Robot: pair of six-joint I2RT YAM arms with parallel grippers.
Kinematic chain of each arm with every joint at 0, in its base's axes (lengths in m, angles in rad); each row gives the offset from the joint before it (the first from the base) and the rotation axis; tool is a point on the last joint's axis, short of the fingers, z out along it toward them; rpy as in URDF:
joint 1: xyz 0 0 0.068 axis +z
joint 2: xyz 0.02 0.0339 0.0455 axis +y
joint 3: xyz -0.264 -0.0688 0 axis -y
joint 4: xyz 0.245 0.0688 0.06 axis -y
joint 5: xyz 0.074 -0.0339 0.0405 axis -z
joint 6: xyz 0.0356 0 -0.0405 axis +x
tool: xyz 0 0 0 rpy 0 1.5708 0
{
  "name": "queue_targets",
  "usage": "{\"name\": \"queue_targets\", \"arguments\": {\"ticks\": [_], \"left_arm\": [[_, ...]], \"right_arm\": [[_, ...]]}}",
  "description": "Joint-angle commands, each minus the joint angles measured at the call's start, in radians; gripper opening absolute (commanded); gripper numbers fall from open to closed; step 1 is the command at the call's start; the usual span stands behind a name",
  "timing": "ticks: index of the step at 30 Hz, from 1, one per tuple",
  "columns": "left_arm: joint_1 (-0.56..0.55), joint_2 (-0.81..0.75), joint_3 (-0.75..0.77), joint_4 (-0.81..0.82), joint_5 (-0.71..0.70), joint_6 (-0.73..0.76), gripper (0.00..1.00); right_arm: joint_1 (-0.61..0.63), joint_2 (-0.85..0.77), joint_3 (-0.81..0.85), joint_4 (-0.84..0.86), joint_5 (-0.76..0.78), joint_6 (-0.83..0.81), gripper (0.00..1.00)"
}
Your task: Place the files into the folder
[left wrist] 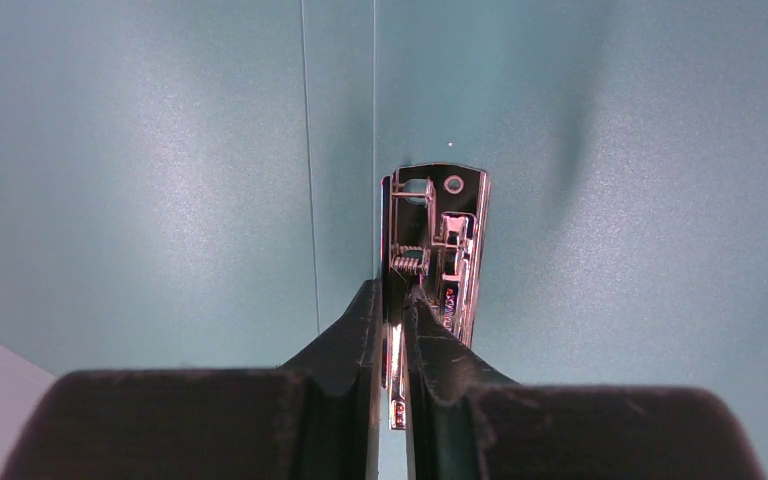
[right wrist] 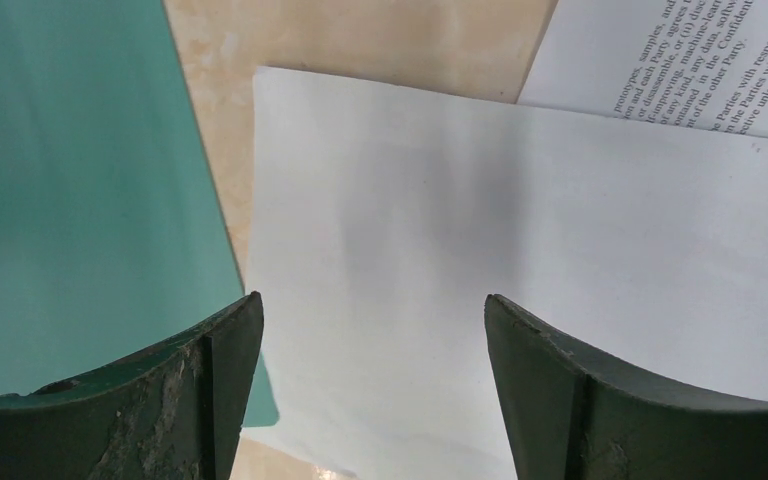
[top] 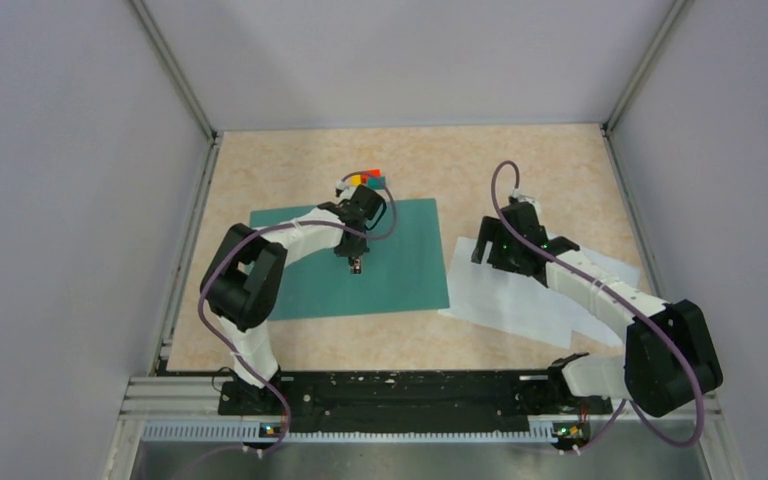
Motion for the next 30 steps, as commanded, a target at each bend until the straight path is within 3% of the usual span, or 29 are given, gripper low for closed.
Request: {"name": "queue_targets", "arguments": {"ticks": [1, 4, 10, 11, 15, 18, 24, 30], "left_arm": [[0.062, -0.043, -0.05, -0.033, 0.02, 0.118, 0.0], [0.103, -0.045, -0.046, -0.037, 0.073, 0.203, 0.0], [0.111, 0.002, 0.006, -0.104, 0.044, 0.256, 0.0], [0.11, 0.002, 0.012, -0.111, 0.054, 0.25, 0.05], [0.082, -0.061, 0.015, -0.096, 0.138, 0.215, 0.43], [0.019, -0.11, 0.042, -0.083, 0.193, 0.172, 0.55], [-0.122, -0.096, 0.105, -0.016, 0.307, 0.046, 0.6], [-0.222, 0.02, 0.15, 0.072, 0.426, -0.043, 0.64]], "right_arm": [[-0.04, -0.029, -0.026, 0.02, 0.022, -0.012, 0.81], [-0.084, -0.044, -0.048, 0.02, 0.008, -0.015, 0.81], [-0.13, -0.072, -0.076, 0.018, -0.002, -0.015, 0.82], [-0.133, -0.081, -0.078, 0.016, -0.003, -0.016, 0.82], [-0.135, -0.103, -0.083, 0.004, 0.007, -0.018, 0.83], [-0.135, -0.115, -0.104, -0.001, 0.021, -0.01, 0.83], [-0.145, -0.172, -0.153, -0.017, 0.069, 0.027, 0.85], [-0.219, -0.238, -0.193, -0.036, 0.116, 0.057, 0.91]]}}
